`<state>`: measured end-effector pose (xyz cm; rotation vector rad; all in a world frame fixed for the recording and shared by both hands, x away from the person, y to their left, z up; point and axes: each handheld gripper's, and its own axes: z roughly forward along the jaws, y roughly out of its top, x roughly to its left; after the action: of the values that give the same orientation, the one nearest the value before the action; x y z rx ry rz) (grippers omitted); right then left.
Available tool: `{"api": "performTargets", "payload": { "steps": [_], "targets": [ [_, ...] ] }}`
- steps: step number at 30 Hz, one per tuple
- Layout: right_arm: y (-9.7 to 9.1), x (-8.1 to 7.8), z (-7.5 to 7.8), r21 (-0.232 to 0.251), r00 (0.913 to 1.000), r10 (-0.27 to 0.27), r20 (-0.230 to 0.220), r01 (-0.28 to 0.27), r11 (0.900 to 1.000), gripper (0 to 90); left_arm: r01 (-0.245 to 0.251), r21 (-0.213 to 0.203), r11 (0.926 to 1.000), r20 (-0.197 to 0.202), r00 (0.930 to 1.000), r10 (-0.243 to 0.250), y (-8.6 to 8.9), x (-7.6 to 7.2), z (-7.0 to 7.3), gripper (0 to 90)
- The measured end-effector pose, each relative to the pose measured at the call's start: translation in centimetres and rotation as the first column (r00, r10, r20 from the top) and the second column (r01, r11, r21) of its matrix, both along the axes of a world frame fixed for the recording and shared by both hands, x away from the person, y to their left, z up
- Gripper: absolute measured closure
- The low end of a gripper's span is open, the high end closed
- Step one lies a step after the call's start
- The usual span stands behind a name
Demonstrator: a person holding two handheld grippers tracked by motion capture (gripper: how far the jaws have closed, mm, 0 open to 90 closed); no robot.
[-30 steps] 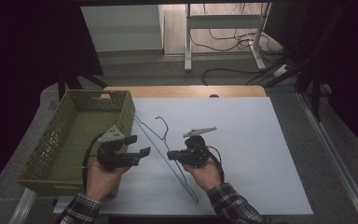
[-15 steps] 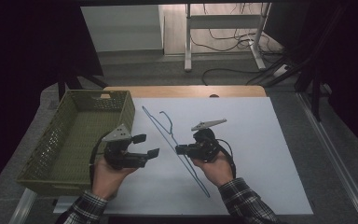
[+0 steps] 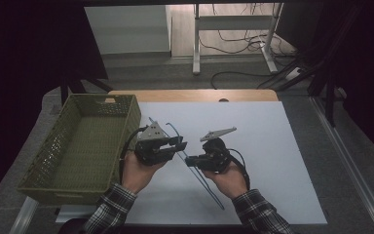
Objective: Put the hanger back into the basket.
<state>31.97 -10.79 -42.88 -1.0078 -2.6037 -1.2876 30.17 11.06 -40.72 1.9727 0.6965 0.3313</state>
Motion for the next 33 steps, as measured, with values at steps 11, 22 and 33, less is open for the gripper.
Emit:
{"api": "performTargets", "payload": {
  "steps": [11, 22, 33],
  "targets": [
    [-0.7, -0.5, 0.9, -0.054, 0.9974, -0.014, 0.07, 0.018, 0.9984, 74.1, -0.053, 0.066, 0.9964, 0.009, 0.9986, 0.053, -0.9, -0.2, 0.1, 85.8],
    [0.4, -1.5, 1.4, -0.178, 0.9784, -0.02, 0.206, 0.057, 0.9824, 61.9, -0.073, 0.079, 0.9942, -0.034, 0.9965, 0.076, -1.6, 0.2, 0.0, 85.6],
    [0.8, -1.8, 0.5, -0.252, 0.9631, 0.002, 0.269, 0.068, 0.9653, 86.9, -0.041, 0.09, 0.9951, -0.061, 0.9971, 0.047, -2.4, 0.2, -0.4, 84.9]
  ]
}}
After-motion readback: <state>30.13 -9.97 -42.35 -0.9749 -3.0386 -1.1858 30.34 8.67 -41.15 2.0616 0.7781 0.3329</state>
